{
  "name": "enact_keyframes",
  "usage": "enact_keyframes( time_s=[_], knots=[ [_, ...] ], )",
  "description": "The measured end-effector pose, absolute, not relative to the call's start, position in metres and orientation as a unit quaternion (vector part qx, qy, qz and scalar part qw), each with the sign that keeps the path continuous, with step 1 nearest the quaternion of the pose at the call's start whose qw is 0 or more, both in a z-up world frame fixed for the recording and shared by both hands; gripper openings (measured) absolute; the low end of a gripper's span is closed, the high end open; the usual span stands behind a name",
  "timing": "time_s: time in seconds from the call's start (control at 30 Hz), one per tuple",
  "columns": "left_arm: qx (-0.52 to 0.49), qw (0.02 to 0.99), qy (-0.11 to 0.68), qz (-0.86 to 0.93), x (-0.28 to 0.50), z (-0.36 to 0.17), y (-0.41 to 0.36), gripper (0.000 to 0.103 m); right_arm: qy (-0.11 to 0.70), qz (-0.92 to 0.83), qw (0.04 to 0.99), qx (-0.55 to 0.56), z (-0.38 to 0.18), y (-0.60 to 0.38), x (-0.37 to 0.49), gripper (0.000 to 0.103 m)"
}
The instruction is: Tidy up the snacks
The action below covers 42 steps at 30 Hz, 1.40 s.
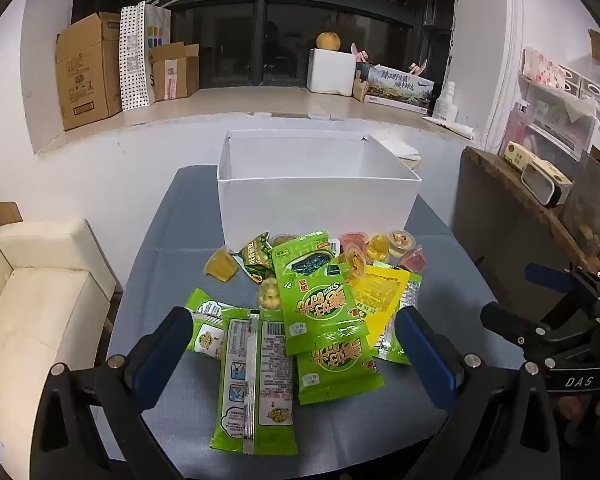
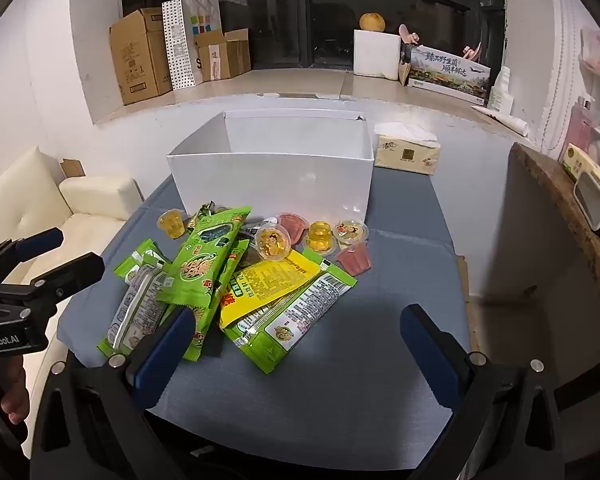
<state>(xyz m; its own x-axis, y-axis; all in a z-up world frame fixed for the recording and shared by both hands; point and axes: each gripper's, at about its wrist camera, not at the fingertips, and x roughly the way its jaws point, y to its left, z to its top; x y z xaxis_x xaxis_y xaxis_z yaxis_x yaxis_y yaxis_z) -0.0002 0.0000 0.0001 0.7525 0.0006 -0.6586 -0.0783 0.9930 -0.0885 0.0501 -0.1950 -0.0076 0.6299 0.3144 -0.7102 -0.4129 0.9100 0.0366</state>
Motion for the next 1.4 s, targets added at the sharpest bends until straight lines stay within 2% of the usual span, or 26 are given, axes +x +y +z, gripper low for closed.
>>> enact_keyframes(
  time_s=[1.4],
  knots=[
    [-0.051,0.933,0.355,0.016,0.0011,0.0015,-0.0028,0.103,0.381,0.205,0.9,-0.054,-0.0072,-0.1975,0.0496,0.103]
  ],
)
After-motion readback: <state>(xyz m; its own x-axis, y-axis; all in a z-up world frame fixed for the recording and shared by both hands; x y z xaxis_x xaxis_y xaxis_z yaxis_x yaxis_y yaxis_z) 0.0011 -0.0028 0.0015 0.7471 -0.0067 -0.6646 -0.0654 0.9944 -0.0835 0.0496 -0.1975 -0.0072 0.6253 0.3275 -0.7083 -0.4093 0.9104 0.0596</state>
